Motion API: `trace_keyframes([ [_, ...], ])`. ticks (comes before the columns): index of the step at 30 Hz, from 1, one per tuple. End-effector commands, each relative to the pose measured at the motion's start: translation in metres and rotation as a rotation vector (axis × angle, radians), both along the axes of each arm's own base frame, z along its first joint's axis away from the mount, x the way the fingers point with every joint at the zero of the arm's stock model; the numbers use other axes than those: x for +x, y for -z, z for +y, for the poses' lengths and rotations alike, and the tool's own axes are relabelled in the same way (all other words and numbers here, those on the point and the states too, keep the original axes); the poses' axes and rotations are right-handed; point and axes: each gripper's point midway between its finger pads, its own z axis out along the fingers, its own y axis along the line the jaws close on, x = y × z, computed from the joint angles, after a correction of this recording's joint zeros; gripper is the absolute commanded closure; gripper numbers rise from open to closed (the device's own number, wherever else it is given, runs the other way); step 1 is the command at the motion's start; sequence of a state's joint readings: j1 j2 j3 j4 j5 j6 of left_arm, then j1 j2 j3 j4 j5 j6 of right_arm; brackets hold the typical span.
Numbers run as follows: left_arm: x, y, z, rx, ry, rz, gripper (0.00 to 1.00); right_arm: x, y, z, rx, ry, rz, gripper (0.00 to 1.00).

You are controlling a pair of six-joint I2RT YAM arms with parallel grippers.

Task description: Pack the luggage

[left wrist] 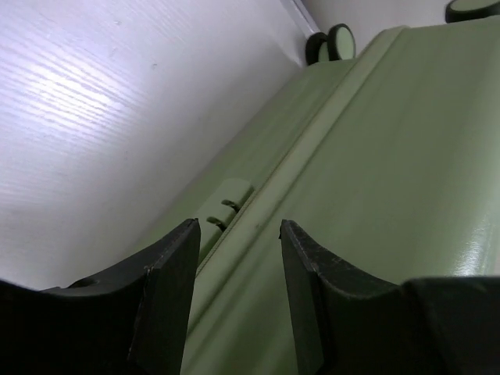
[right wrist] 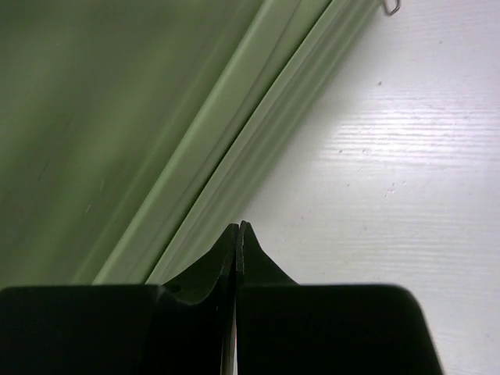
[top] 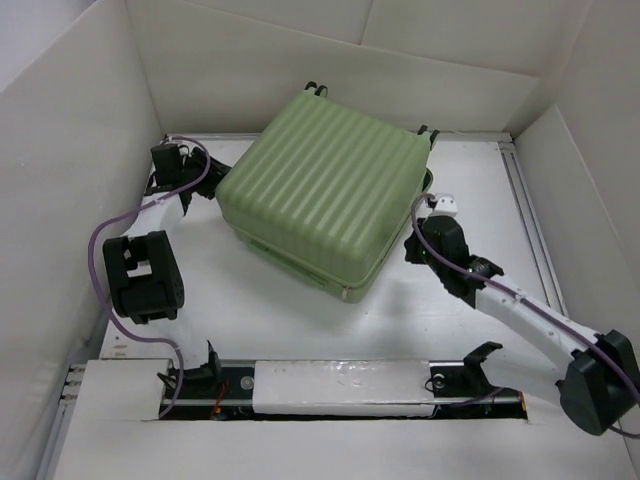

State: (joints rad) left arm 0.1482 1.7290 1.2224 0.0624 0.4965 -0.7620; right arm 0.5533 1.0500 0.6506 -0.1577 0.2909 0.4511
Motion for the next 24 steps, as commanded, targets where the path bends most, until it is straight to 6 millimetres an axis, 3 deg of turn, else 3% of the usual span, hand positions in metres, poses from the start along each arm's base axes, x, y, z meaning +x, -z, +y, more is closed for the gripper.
trace_keyframes([
  [1, 0.008, -0.042, -0.029, -0.051, 0.136, -0.138, 0.59, 0.039, -0.035, 0.0, 0.049, 0.002, -0.095, 1.0],
  [3, 0.003, -0.029, -0.038, -0.07, 0.167, -0.112, 0.59, 0.057, -0.022, -0.006, 0.038, 0.005, -0.061, 1.0],
  [4, 0.0, -0.02, -0.043, -0.078, 0.172, -0.105, 0.6, 0.062, -0.026, 0.006, 0.057, -0.047, -0.064, 1.0],
  [7, -0.015, -0.026, -0.061, -0.118, 0.22, -0.156, 0.62, 0.078, -0.02, 0.025, 0.037, -0.142, -0.067, 1.0],
  [8, -0.029, -0.009, -0.065, -0.148, 0.223, -0.123, 0.62, 0.08, -0.022, 0.033, 0.048, -0.186, -0.074, 1.0],
  [10, -0.05, -0.021, -0.088, -0.229, 0.249, -0.145, 0.63, 0.086, -0.028, 0.05, 0.047, -0.27, -0.115, 1.0],
  [11, -0.065, -0.01, -0.096, -0.248, 0.258, -0.138, 0.65, 0.083, -0.033, 0.063, 0.053, -0.332, -0.124, 1.0],
  [13, -0.086, -0.018, -0.116, -0.248, 0.275, -0.169, 0.65, 0.082, -0.035, 0.07, 0.014, -0.403, -0.153, 1.0],
  [15, -0.11, -0.006, -0.128, -0.258, 0.297, -0.154, 0.65, 0.078, -0.041, 0.079, 0.016, -0.473, -0.171, 1.0],
  [16, -0.129, -0.007, -0.14, -0.273, 0.317, -0.165, 0.65, 0.078, -0.051, 0.074, 0.019, -0.501, -0.202, 1.0],
  [17, -0.132, -0.017, -0.143, -0.27, 0.326, -0.194, 0.65, 0.081, -0.056, 0.067, 0.019, -0.484, -0.213, 1.0],
  [18, -0.148, -0.007, -0.146, -0.281, 0.334, -0.178, 0.66, 0.075, -0.057, 0.072, 0.042, -0.549, -0.215, 1.0],
  [19, -0.161, -0.021, -0.153, -0.296, 0.347, -0.22, 0.66, 0.073, -0.062, 0.071, 0.063, -0.575, -0.224, 1.0],
  [22, -0.182, -0.021, -0.152, -0.292, 0.328, -0.232, 0.66, 0.07, -0.07, 0.075, 0.109, -0.663, -0.213, 1.0],
  [24, -0.192, -0.044, -0.149, -0.287, 0.316, -0.307, 0.65, 0.068, -0.053, 0.081, 0.109, -0.686, -0.141, 1.0],
])
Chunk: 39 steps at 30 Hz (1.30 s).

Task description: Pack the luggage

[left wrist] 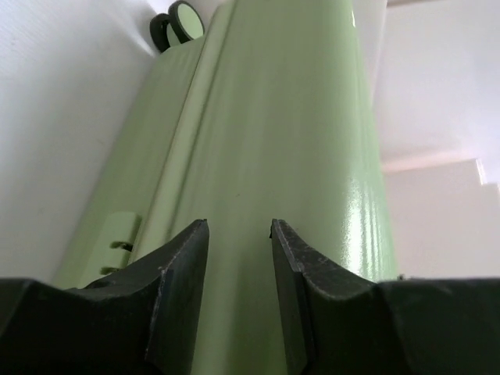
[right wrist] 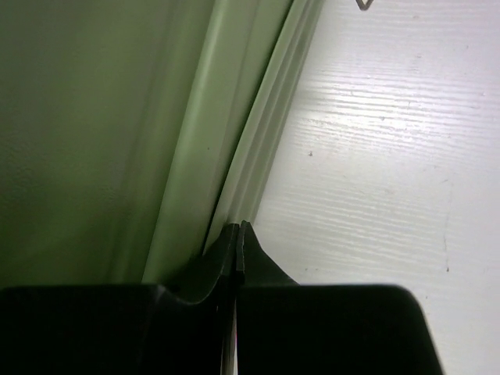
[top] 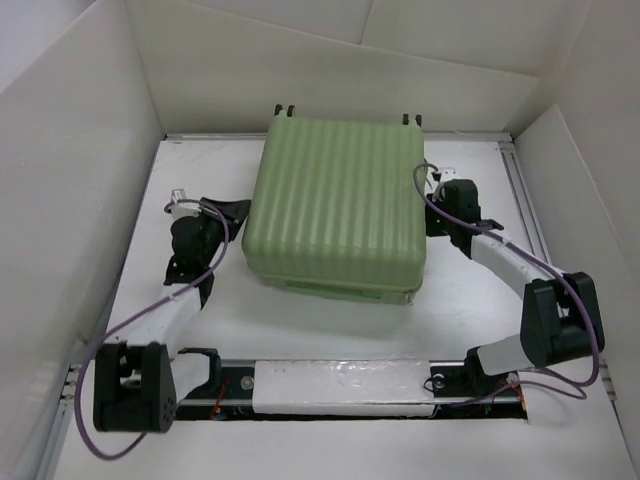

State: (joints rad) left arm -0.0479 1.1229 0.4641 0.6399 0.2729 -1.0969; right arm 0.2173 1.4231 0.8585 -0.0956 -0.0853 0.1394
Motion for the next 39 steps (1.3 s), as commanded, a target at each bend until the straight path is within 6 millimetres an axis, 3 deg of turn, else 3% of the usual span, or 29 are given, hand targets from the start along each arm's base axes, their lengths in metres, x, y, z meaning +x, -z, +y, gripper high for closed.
trace_keyframes([
  [1, -0.074, -0.015, -0.086, -0.017, 0.435, -0.031, 0.64, -0.012, -0.083, 0.124, 0.248, -0.552, -0.19, 1.0],
  [2, -0.076, -0.026, -0.085, -0.004, 0.428, -0.06, 0.64, -0.015, -0.069, 0.131, 0.246, -0.565, -0.146, 1.0],
  [4, -0.073, -0.049, -0.085, 0.006, 0.429, -0.111, 0.62, -0.022, -0.061, 0.143, 0.253, -0.601, -0.116, 1.0],
  [10, -0.068, -0.087, -0.096, -0.016, 0.498, -0.16, 0.62, -0.025, -0.062, 0.146, 0.26, -0.557, -0.102, 1.0],
  [11, -0.064, -0.073, -0.091, 0.041, 0.469, -0.11, 0.62, -0.022, -0.065, 0.143, 0.256, -0.534, -0.11, 1.0],
  [13, -0.055, -0.072, -0.075, 0.143, 0.372, -0.091, 0.59, -0.022, -0.066, 0.133, 0.247, -0.493, -0.118, 1.0],
  [14, -0.043, -0.058, -0.056, 0.192, 0.268, -0.043, 0.59, -0.019, -0.069, 0.128, 0.243, -0.474, -0.13, 1.0],
  [15, -0.047, -0.04, -0.049, 0.205, 0.256, 0.004, 0.57, -0.02, -0.068, 0.126, 0.237, -0.464, -0.13, 1.0],
  [16, -0.045, -0.032, -0.032, 0.205, 0.207, 0.021, 0.57, -0.022, -0.069, 0.121, 0.243, -0.45, -0.125, 1.0],
  [17, -0.048, -0.023, -0.029, 0.186, 0.201, 0.04, 0.57, -0.023, -0.072, 0.12, 0.244, -0.451, -0.134, 1.0],
  [20, -0.055, 0.004, -0.032, 0.171, 0.22, 0.067, 0.69, -0.026, -0.067, 0.117, 0.236, -0.44, -0.126, 1.0],
  [24, -0.062, 0.004, -0.06, 0.145, 0.343, 0.051, 0.77, -0.029, -0.071, 0.121, 0.239, -0.453, -0.135, 1.0],
  [26, -0.06, -0.019, -0.07, 0.137, 0.365, 0.002, 0.77, -0.032, -0.071, 0.13, 0.24, -0.474, -0.131, 1.0],
  [27, -0.061, -0.041, -0.077, 0.125, 0.381, -0.044, 0.77, -0.034, -0.067, 0.134, 0.235, -0.48, -0.122, 1.0],
  [28, -0.062, -0.045, -0.077, 0.124, 0.381, -0.057, 0.77, -0.034, -0.067, 0.134, 0.235, -0.481, -0.122, 1.0],
  [29, -0.059, -0.068, -0.078, 0.114, 0.377, -0.092, 0.77, -0.035, -0.071, 0.14, 0.238, -0.495, -0.131, 1.0],
  [33, -0.06, -0.122, -0.08, 0.109, 0.383, -0.188, 0.77, -0.036, -0.068, 0.147, 0.232, -0.505, -0.122, 1.0],
  [35, -0.055, -0.132, -0.081, 0.109, 0.382, -0.204, 0.77, -0.035, -0.068, 0.146, 0.233, -0.491, -0.119, 1.0],
  [39, -0.049, -0.131, -0.092, 0.072, 0.438, -0.201, 0.77, -0.037, -0.068, 0.149, 0.234, -0.5, -0.118, 1.0],
])
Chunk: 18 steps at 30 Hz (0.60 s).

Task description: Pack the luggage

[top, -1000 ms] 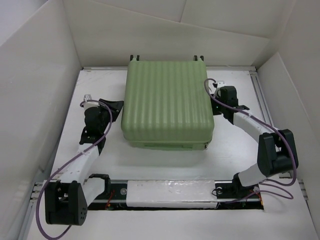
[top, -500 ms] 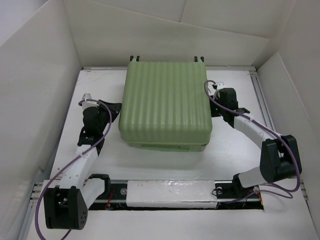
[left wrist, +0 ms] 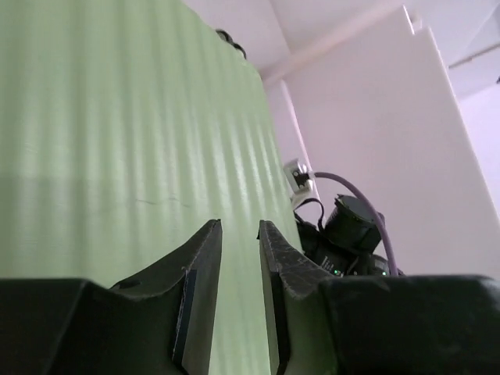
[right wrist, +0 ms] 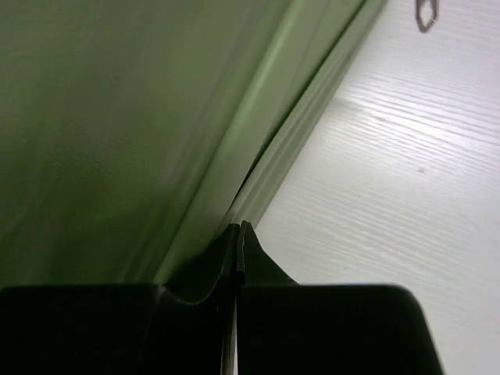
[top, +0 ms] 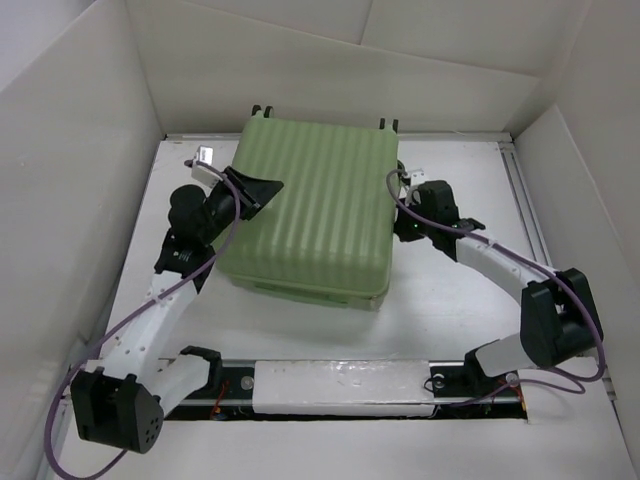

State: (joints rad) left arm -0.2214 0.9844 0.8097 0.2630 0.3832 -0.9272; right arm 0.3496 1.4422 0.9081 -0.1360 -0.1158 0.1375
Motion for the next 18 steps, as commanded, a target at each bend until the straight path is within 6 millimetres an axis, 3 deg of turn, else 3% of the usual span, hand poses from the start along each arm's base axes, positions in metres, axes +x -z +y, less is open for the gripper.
trace_keyframes([
  [1, -0.009, -0.004, -0.022, -0.055, 0.154, 0.018, 0.78, -0.021, -0.061, 0.092, 0.226, -0.332, -0.118, 1.0],
  [3, -0.007, 0.01, -0.012, -0.018, 0.089, 0.05, 0.8, -0.022, -0.056, 0.09, 0.218, -0.322, -0.112, 1.0],
  [5, -0.005, 0.001, 0.012, 0.075, -0.051, 0.012, 0.8, -0.023, -0.05, 0.083, 0.207, -0.301, -0.105, 1.0],
  [6, 0.004, 0.003, 0.04, 0.16, -0.205, 0.0, 0.8, -0.022, -0.054, 0.081, 0.205, -0.293, -0.119, 1.0],
  [8, 0.001, 0.015, 0.067, 0.198, -0.313, 0.034, 0.77, -0.02, -0.044, 0.07, 0.196, -0.265, -0.098, 1.0],
  [9, 0.001, 0.012, 0.093, 0.206, -0.399, 0.028, 0.75, -0.021, -0.047, 0.07, 0.199, -0.266, -0.107, 1.0],
  [11, 0.005, 0.026, 0.132, 0.218, -0.529, 0.07, 0.68, -0.019, -0.049, 0.062, 0.198, -0.256, -0.117, 1.0],
  [15, 0.017, 0.045, 0.174, 0.176, -0.599, 0.143, 0.66, -0.02, -0.048, 0.045, 0.174, -0.2, -0.127, 1.0],
  [16, 0.021, 0.059, 0.205, 0.153, -0.659, 0.191, 0.66, -0.025, -0.052, 0.041, 0.171, -0.192, -0.133, 0.96],
  [18, 0.028, 0.06, 0.212, 0.125, -0.656, 0.219, 0.67, -0.026, -0.056, 0.031, 0.149, -0.161, -0.151, 0.86],
])
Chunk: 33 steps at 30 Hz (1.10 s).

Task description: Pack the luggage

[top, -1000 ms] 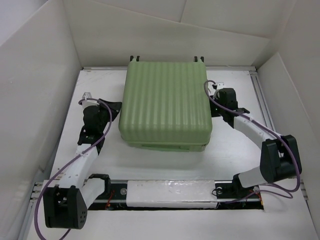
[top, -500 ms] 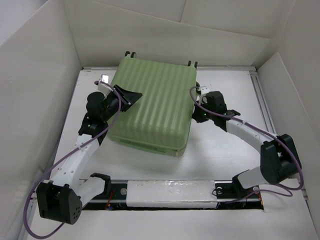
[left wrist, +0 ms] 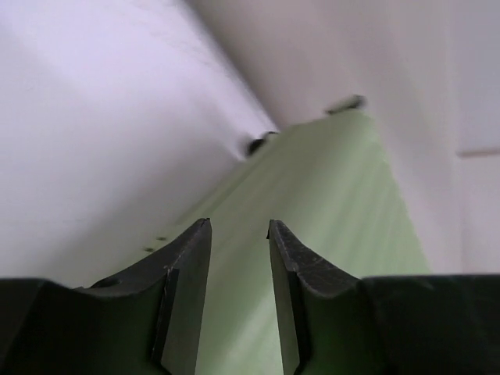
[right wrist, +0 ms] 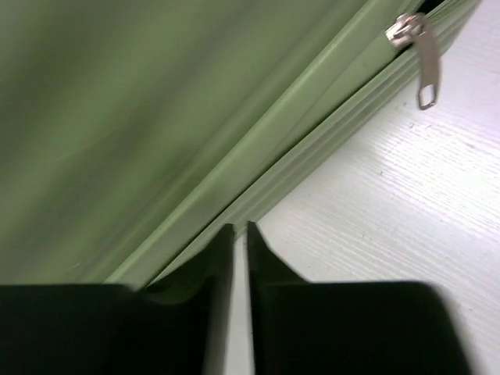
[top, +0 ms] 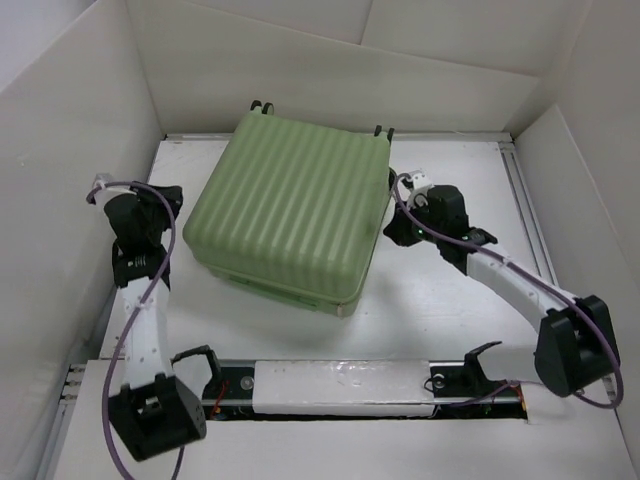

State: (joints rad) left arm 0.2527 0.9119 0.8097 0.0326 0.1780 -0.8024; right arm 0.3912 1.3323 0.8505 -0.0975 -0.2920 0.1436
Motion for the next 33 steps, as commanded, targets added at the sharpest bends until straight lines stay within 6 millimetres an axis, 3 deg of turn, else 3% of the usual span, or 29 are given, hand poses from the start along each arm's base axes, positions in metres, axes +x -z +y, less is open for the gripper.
trace_keyframes([
  [1, 0.012, 0.036, 0.021, -0.055, -0.036, 0.123, 0.69, 0.0, -0.033, -0.009, 0.023, 0.022, -0.115, 0.77],
  [3, 0.017, 0.044, 0.03, -0.051, -0.071, 0.131, 0.69, -0.004, -0.039, -0.016, 0.015, 0.048, -0.136, 0.72],
  [4, 0.02, 0.057, 0.038, -0.071, -0.076, 0.168, 0.69, -0.011, -0.044, -0.019, 0.024, 0.049, -0.156, 0.71],
  [7, 0.029, 0.072, 0.028, -0.092, 0.003, 0.202, 0.72, -0.018, -0.048, -0.022, 0.049, 0.073, -0.161, 0.71],
  [8, 0.031, 0.088, 0.024, -0.108, 0.036, 0.238, 0.72, -0.021, -0.045, -0.024, 0.048, 0.073, -0.158, 0.77],
  [9, 0.031, 0.092, 0.012, -0.126, 0.104, 0.249, 0.73, -0.023, -0.049, -0.022, 0.076, 0.078, -0.149, 0.81],
  [11, 0.029, 0.111, -0.005, -0.149, 0.176, 0.285, 0.75, -0.03, -0.037, -0.016, 0.081, 0.08, -0.115, 0.88],
  [12, 0.027, 0.116, -0.012, -0.145, 0.204, 0.295, 0.75, -0.029, -0.042, -0.011, 0.108, 0.089, -0.122, 0.92],
  [14, 0.019, 0.126, -0.028, -0.157, 0.259, 0.297, 0.76, -0.034, -0.03, -0.004, 0.102, 0.092, -0.1, 0.93],
  [18, 0.003, 0.125, -0.067, -0.178, 0.378, 0.258, 0.76, -0.035, -0.029, 0.008, 0.113, 0.072, -0.102, 0.96],
  [21, -0.01, 0.115, -0.107, -0.21, 0.503, 0.224, 0.76, -0.028, -0.04, 0.01, 0.132, 0.056, -0.136, 0.96],
  [22, -0.016, 0.106, -0.122, -0.216, 0.553, 0.197, 0.76, -0.026, -0.036, 0.013, 0.128, 0.047, -0.119, 0.97],
  [25, -0.031, 0.082, -0.146, -0.243, 0.626, 0.135, 0.76, -0.02, -0.044, 0.019, 0.139, -0.013, -0.129, 0.97],
  [27, -0.036, 0.067, -0.151, -0.259, 0.645, 0.096, 0.76, -0.016, -0.051, 0.023, 0.152, -0.044, -0.142, 0.98],
  [31, -0.045, 0.012, -0.16, -0.258, 0.705, -0.018, 0.76, -0.012, -0.073, 0.035, 0.198, -0.106, -0.167, 0.98],
  [33, -0.046, -0.005, -0.16, -0.248, 0.709, -0.045, 0.75, -0.012, -0.088, 0.038, 0.228, -0.11, -0.184, 0.98],
])
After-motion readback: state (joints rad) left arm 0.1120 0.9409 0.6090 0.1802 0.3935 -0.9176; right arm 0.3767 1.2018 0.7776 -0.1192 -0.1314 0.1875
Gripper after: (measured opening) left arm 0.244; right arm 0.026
